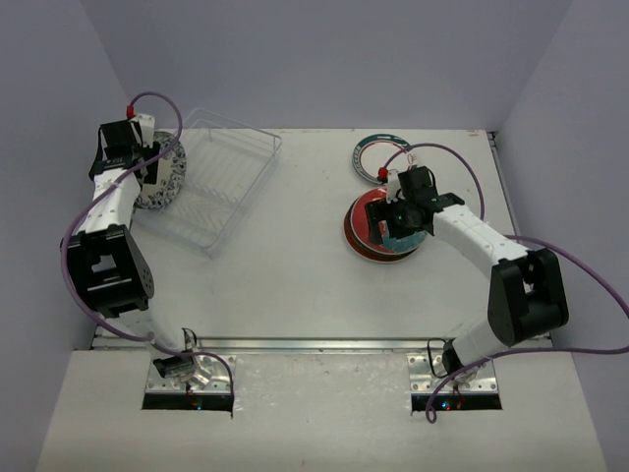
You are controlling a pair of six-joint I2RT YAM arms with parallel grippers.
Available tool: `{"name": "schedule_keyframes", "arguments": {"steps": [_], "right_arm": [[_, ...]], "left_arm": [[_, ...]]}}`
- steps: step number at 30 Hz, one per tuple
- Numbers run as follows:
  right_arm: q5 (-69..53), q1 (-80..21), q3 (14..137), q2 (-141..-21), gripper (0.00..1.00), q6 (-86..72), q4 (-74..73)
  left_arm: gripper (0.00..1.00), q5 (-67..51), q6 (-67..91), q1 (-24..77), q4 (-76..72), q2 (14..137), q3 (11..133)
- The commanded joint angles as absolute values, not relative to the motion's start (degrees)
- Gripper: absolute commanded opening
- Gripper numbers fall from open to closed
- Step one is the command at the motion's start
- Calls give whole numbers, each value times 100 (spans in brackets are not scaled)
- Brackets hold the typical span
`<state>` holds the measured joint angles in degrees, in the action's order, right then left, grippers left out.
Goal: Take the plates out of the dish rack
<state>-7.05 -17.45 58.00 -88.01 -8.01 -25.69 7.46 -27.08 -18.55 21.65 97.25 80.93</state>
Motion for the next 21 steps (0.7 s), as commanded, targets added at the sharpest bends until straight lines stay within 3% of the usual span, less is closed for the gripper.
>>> {"name": "schedule_keyframes", "arguments": {"steps": [1, 5, 10, 15, 21], "right_arm": [[-756, -1775, 6021, -8763, 99, -853, -2400], [-756, -1784, 6044, -8771, 99, -835, -2423], [-756, -1775, 6089, -8770, 99, -826, -2469], [-791, -1784, 6161, -8780, 99, -826, -2514], [-812, -1775, 6235, -8803, 99, -844, -2578]], "left_arm": [[52, 310, -3058, -1872, 1425, 9800, 8305], [47, 52, -3155, -1872, 1421, 9824, 8290], [32, 26, -3173, -1873, 1529, 9912, 8324], [23, 80, -3226, -1872, 1538, 9931, 8191], [3, 217, -3243, -1877, 1485, 9949, 8081]]}}
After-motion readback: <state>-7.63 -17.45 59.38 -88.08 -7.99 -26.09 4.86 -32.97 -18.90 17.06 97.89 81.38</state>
